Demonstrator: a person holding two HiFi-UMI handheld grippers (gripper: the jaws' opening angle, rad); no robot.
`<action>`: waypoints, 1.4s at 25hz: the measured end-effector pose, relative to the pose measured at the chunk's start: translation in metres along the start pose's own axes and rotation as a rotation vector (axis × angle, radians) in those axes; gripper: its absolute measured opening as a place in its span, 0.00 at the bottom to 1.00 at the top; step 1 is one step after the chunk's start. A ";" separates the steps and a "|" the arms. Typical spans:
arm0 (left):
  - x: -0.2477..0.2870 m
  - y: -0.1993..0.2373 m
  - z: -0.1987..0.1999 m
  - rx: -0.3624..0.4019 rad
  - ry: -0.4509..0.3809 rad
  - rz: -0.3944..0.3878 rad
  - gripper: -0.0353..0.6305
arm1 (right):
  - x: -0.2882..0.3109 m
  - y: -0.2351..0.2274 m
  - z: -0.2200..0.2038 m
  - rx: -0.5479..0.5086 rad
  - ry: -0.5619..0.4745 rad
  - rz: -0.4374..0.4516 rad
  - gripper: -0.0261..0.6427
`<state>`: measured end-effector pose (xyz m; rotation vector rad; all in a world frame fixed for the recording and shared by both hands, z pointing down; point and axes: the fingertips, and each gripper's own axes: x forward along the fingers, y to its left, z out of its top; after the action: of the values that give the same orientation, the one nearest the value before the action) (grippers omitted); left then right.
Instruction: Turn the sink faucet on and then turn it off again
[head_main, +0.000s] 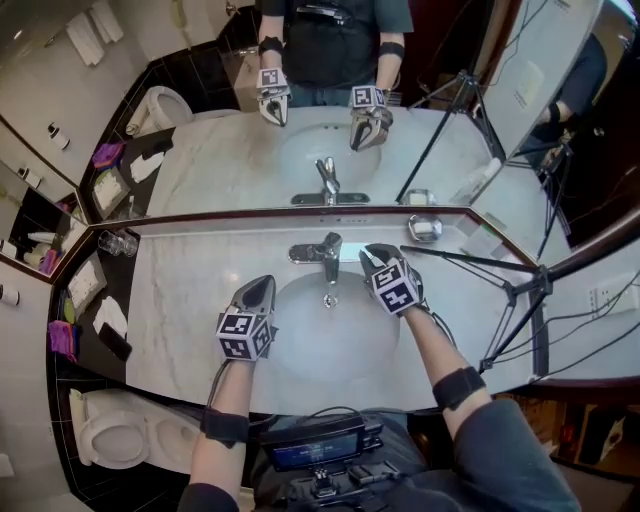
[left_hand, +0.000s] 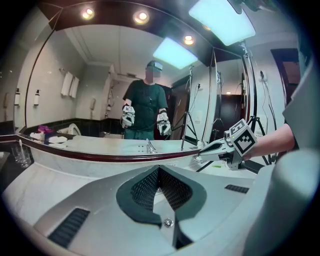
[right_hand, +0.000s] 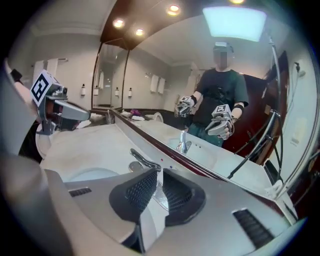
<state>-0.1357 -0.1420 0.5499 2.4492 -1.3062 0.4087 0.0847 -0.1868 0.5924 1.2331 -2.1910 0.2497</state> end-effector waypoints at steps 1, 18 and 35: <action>0.000 -0.002 0.001 0.003 -0.001 -0.003 0.04 | -0.010 -0.003 0.001 0.033 -0.013 -0.010 0.11; -0.010 -0.022 0.005 0.001 -0.024 -0.032 0.04 | -0.094 -0.014 -0.055 0.425 -0.160 -0.066 0.06; -0.004 -0.023 0.005 -0.004 -0.022 -0.022 0.05 | -0.083 -0.021 -0.059 0.375 -0.161 -0.107 0.07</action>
<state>-0.1184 -0.1289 0.5404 2.4696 -1.2868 0.3743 0.1585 -0.1134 0.5885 1.6172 -2.2727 0.5537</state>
